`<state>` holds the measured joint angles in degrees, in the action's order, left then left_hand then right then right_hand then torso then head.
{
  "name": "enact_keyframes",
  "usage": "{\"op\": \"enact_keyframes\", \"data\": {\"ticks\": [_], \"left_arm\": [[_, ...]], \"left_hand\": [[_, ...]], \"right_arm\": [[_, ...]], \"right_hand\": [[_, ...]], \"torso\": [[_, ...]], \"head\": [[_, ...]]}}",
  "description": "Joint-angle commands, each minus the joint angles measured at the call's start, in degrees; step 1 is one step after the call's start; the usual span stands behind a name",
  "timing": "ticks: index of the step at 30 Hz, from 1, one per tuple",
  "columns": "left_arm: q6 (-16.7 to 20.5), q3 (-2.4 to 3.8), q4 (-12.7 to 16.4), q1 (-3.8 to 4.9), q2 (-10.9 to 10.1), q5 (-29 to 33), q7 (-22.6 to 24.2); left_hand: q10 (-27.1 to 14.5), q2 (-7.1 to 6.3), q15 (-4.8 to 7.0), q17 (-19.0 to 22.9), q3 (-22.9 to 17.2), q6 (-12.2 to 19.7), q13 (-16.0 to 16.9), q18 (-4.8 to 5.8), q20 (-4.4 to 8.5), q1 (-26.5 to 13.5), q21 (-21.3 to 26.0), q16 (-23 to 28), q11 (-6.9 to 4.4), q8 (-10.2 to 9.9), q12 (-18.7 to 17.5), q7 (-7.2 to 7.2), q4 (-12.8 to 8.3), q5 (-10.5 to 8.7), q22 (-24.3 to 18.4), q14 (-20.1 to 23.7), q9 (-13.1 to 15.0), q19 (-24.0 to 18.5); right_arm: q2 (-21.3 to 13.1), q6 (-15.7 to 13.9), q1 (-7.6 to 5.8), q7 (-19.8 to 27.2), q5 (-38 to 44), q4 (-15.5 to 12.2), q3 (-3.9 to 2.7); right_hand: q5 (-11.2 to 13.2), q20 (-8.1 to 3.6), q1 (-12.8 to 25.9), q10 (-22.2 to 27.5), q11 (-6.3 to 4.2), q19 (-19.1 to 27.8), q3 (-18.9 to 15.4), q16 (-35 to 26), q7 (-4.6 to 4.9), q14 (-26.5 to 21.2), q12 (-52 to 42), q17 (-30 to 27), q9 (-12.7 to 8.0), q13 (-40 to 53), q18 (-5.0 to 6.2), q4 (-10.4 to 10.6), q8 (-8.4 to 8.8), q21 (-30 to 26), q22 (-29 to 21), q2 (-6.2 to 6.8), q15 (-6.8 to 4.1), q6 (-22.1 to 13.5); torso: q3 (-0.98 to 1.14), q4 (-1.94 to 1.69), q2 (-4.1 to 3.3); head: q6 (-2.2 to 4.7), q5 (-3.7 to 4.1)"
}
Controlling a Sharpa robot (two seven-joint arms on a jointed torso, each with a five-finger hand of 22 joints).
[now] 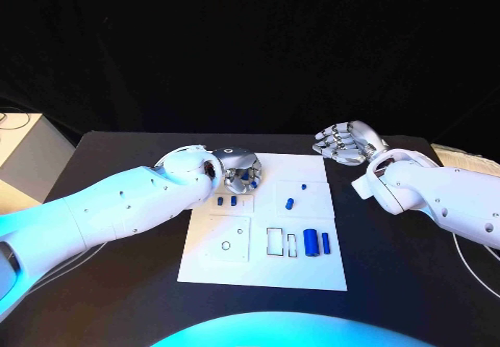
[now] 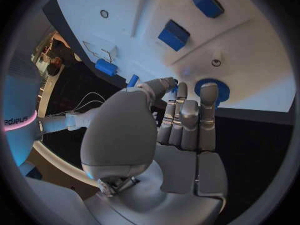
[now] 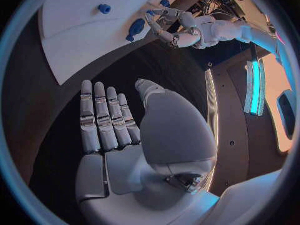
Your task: Assemble the parts on the task board
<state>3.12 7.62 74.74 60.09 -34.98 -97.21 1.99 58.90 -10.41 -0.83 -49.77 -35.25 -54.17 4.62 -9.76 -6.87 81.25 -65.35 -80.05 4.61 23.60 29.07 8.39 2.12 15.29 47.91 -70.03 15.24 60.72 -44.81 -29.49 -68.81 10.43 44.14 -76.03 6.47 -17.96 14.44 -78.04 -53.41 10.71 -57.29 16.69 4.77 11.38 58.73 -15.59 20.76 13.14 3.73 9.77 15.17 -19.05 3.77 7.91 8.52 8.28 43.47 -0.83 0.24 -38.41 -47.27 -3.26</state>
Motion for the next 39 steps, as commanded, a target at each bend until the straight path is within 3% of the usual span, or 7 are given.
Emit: {"op": "enact_keyframes", "data": {"ticks": [1,6,11,20,39], "left_arm": [[0.8,0.96,1.6,0.04,-1.1,1.5,0.5],[-0.2,2.65,4.1,0.03,-3.7,2.2,0.0],[-1.8,3.31,5.7,0.01,-6.2,2.4,-0.7],[-4.2,3.50,6.0,-0.09,-8.4,1.6,-2.0],[-5.5,3.46,4.9,-1.32,-8.7,0.2,-2.5]], "left_hand": [[0.3,0.18,-0.05,0.1,-0.1,-0.5,-0.1,0.50,-0.11,-0.2,-0.1,-0.2,0.13,-0.2,-0.3,0.01,-0.3,-0.01,0.0,-0.2,0.5,0.4],[0.5,0.11,-0.07,0.1,0.0,-0.6,0.0,0.50,-0.12,-0.3,-0.1,-0.2,0.15,-0.3,-0.6,0.02,-0.3,-0.03,0.0,-0.2,0.6,0.4],[0.7,0.04,-0.09,0.4,0.1,-0.7,0.0,0.45,-0.13,-0.3,0.0,-0.1,0.14,-0.4,-0.8,0.02,-0.3,-0.05,-0.3,-0.1,0.6,0.2],[1.0,-0.02,-0.10,0.8,0.2,-0.9,0.0,0.38,-0.13,-0.5,0.3,0.0,0.12,-0.5,-1.2,-0.01,-0.3,-0.06,-0.6,0.2,0.7,-0.1],[1.2,-0.09,-0.09,1.1,0.4,-1.1,0.0,0.34,-0.14,-0.6,0.4,0.1,0.11,-0.6,-1.6,-0.05,-0.3,-0.09,-0.8,0.4,0.8,-0.3]], "right_arm": [[0.0,0.7,-0.01,0.7,0.2,0.0,-0.03],[-0.1,0.7,0.00,0.8,0.2,0.0,-0.03],[-0.3,0.7,0.00,0.7,0.2,0.0,-0.03],[-0.4,0.7,0.00,0.7,0.2,0.0,-0.02],[-0.5,0.6,0.01,0.7,0.2,-0.1,-0.02]], "right_hand": [[-0.3,-0.06,-0.4,-0.4,0.16,0.2,0.5,-0.3,3.02,0.3,0.4,-0.1,-0.1,-0.1,0.77,0.0,0.20,0.0,0.0,0.20,-0.04,0.4],[-0.3,-0.06,-0.4,-0.4,0.16,0.2,0.5,-0.3,3.02,0.3,0.4,-0.1,-0.1,-0.1,0.77,0.0,0.20,0.0,0.0,0.20,-0.04,0.4],[-0.3,-0.06,-0.4,-0.4,0.16,0.2,0.5,-0.3,3.02,0.3,0.4,-0.1,-0.1,-0.1,0.77,0.0,0.20,0.0,0.0,0.20,-0.04,0.4],[-0.3,-0.07,-0.3,-0.5,0.14,0.1,0.6,-0.4,2.99,0.5,0.5,-0.3,-0.1,-0.1,0.78,0.0,0.16,0.0,-0.3,0.26,-0.06,0.6],[-0.3,-0.07,-0.3,-0.5,0.14,0.1,0.6,-0.4,2.99,0.5,0.5,-0.3,-0.1,-0.1,0.78,0.0,0.16,0.0,-0.3,0.26,-0.06,0.6]], "torso": [[-0.03,-0.05,0.07],[0.03,-0.04,0.12],[0.03,-0.11,0.11],[0.02,0.07,0.01],[0.04,0.11,-0.02]], "head": [[0.03,-0.15],[0.10,-0.34],[0.10,-0.44],[0.09,-0.81],[-0.24,-0.92]]}}
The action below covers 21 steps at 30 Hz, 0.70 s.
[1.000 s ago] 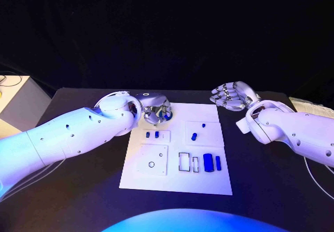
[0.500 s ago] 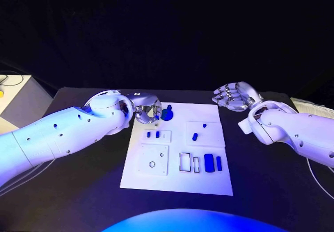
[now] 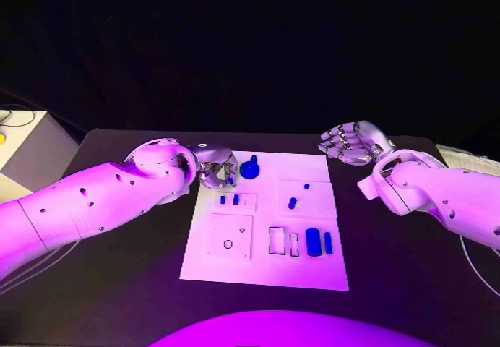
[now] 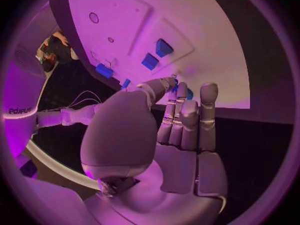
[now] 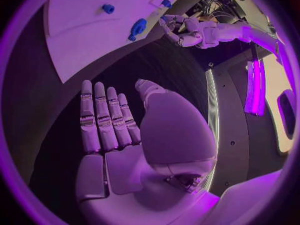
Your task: Assemble the parts on the task board
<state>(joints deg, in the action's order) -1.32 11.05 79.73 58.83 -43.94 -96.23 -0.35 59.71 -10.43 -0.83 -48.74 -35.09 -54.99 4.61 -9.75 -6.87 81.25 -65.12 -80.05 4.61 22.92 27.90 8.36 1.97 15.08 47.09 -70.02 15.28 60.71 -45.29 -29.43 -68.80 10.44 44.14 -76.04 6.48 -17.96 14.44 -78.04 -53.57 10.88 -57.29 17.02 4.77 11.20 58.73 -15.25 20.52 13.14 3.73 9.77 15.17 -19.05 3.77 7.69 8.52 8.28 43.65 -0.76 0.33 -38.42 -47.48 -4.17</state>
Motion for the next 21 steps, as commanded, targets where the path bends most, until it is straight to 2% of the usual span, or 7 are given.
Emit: {"op": "enact_keyframes", "data": {"ticks": [1,21], "left_arm": [[-1.1,0.02,-0.2,-0.08,0.3,-0.8,-0.2],[-0.8,-0.06,-1.5,-0.39,1.7,-1.9,-0.8]], "left_hand": [[0.4,-0.07,-0.09,0.1,0.2,-0.2,0.0,0.33,-0.14,-0.6,0.2,0.1,0.11,0.1,-0.4,-0.03,-0.1,0.12,0.0,0.3,0.8,-0.3],[0.5,0.01,-0.07,0.2,0.2,-0.3,0.1,0.26,-0.11,-0.5,0.4,0.1,0.09,0.0,-0.6,-0.05,-0.2,0.16,-0.2,0.4,0.8,-0.5]], "right_arm": [[0.0,0.6,0.00,0.7,0.2,-0.1,-0.03],[-0.1,0.6,0.00,0.8,0.2,-0.1,-0.03]], "right_hand": [[-0.3,-0.07,-0.3,-0.3,-0.03,0.1,0.2,-0.4,3.17,0.5,0.1,-0.1,-0.1,-0.1,0.78,0.0,0.16,0.0,-0.1,0.26,-0.06,0.4],[-0.3,-0.07,-0.3,-0.3,-0.03,0.1,0.2,-0.4,3.17,0.5,0.1,-0.1,-0.1,-0.1,0.78,0.0,0.16,0.0,-0.1,0.26,-0.06,0.4]], "torso": [[-0.03,0.02,0.00],[0.02,0.01,0.02]], "head": [[-0.04,-0.02],[-0.09,0.10]]}}
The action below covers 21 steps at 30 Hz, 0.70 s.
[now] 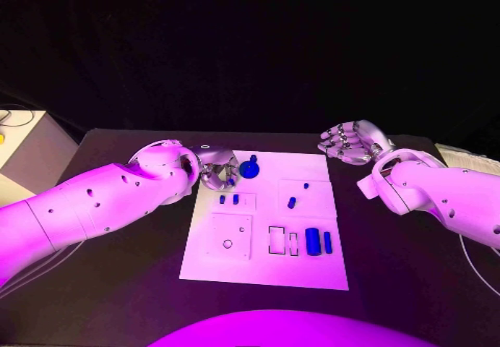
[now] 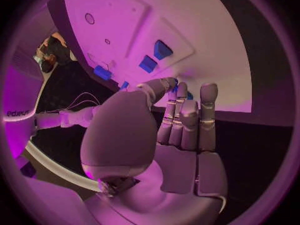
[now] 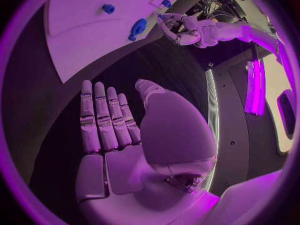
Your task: Assemble the parts on the task board
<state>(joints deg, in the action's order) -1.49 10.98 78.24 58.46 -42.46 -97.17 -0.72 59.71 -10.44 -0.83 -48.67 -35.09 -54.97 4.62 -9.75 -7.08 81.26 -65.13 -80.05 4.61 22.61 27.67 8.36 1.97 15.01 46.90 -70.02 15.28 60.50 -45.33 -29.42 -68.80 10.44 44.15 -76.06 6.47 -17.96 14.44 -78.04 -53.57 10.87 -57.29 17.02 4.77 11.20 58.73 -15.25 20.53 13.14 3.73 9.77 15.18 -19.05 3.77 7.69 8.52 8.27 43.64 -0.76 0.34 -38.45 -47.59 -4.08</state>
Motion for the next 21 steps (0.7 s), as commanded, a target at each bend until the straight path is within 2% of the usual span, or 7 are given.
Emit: {"op": "enact_keyframes", "data": {"ticks": [1,21], "left_arm": [[-0.7,0.00,-0.1,-0.02,0.2,-0.9,-0.4],[-1.4,-0.41,-0.4,-0.02,0.9,-1.1,-0.3]], "left_hand": [[0.5,0.02,-0.07,0.1,0.2,-0.3,0.0,0.26,0.09,-0.6,0.4,0.1,0.08,0.3,-0.4,-0.05,-0.2,0.22,0.0,0.4,0.8,-0.3],[0.6,0.04,-0.05,0.2,0.2,-0.4,0.1,0.27,0.11,-0.5,0.4,0.1,0.06,0.2,-0.5,-0.06,-0.2,0.21,0.0,0.4,0.9,-0.3]], "right_arm": [[0.0,0.6,0.00,0.7,0.2,-0.1,-0.02],[-0.1,0.7,0.00,0.7,0.2,-0.1,-0.02]], "right_hand": [[-0.3,-0.08,-0.3,-0.4,-0.03,0.0,0.3,-0.4,3.17,0.5,0.2,-0.3,-0.1,-0.1,0.77,0.0,0.18,0.0,-0.3,0.33,-0.06,0.4],[-0.3,-0.08,-0.3,-0.4,-0.03,0.0,0.3,-0.4,3.17,0.5,0.2,-0.3,-0.1,-0.1,0.77,0.0,0.18,0.0,-0.3,0.33,-0.06,0.4]], "torso": [[0.02,0.01,0.04],[0.00,-0.02,0.02]], "head": [[0.02,-0.01],[-0.21,0.22]]}}
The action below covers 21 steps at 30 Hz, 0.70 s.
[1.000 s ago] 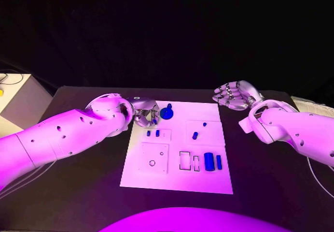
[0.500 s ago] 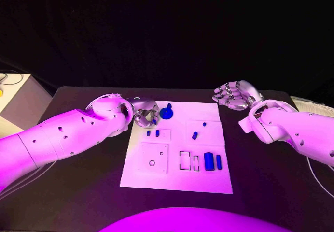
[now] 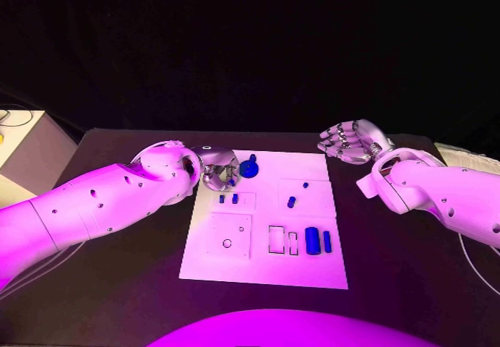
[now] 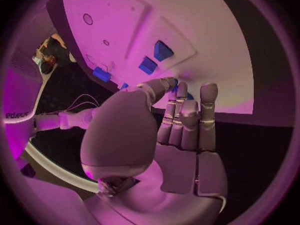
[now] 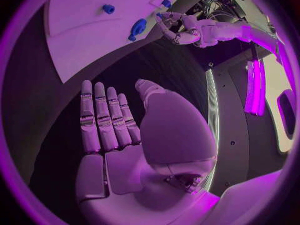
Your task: Assemble the parts on the task board
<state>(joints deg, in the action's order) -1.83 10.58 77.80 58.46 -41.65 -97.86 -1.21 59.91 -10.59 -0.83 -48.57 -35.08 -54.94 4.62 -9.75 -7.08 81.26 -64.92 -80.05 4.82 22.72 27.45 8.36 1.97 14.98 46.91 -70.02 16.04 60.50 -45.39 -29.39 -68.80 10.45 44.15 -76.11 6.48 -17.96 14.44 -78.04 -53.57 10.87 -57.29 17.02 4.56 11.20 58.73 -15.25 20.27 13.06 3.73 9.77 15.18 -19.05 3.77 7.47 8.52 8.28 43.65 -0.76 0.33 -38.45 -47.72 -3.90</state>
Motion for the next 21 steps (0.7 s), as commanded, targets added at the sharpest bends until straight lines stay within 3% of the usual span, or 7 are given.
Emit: {"op": "enact_keyframes", "data": {"ticks": [1,21], "left_arm": [[-1.2,-0.03,0.0,-0.02,0.1,-0.4,0.2],[-2.0,-0.72,-0.5,-0.01,0.2,0.1,0.7]], "left_hand": [[0.4,0.19,-0.05,0.1,0.2,-0.4,0.1,0.26,0.11,-0.5,0.2,0.1,-0.15,0.1,-0.3,-0.05,-0.2,0.24,0.0,0.4,0.1,-0.3],[1.9,0.23,0.35,-0.1,1.3,-1.8,1.0,0.22,0.37,-0.3,0.4,0.0,-0.74,0.2,-0.2,-0.52,-0.7,0.09,-0.2,0.4,0.8,-0.6]], "right_arm": [[0.0,0.6,0.00,0.7,0.2,-0.1,-0.03],[0.0,0.7,0.01,0.7,0.2,0.0,-0.03]], "right_hand": [[-0.3,-0.08,-0.2,-0.4,-0.03,0.0,0.4,-0.2,3.17,0.6,0.2,-0.2,-0.1,-0.1,0.77,0.0,0.18,0.0,-0.2,0.35,-0.06,0.4],[-0.3,-0.08,-0.2,-0.4,-0.03,0.0,0.4,-0.2,3.17,0.6,0.2,-0.2,-0.1,-0.1,0.77,0.0,0.18,0.0,-0.2,0.35,-0.06,0.4]], "torso": [[-0.01,-0.02,0.03],[-0.02,0.00,-0.01]], "head": [[-0.11,0.05],[-0.39,0.06]]}}
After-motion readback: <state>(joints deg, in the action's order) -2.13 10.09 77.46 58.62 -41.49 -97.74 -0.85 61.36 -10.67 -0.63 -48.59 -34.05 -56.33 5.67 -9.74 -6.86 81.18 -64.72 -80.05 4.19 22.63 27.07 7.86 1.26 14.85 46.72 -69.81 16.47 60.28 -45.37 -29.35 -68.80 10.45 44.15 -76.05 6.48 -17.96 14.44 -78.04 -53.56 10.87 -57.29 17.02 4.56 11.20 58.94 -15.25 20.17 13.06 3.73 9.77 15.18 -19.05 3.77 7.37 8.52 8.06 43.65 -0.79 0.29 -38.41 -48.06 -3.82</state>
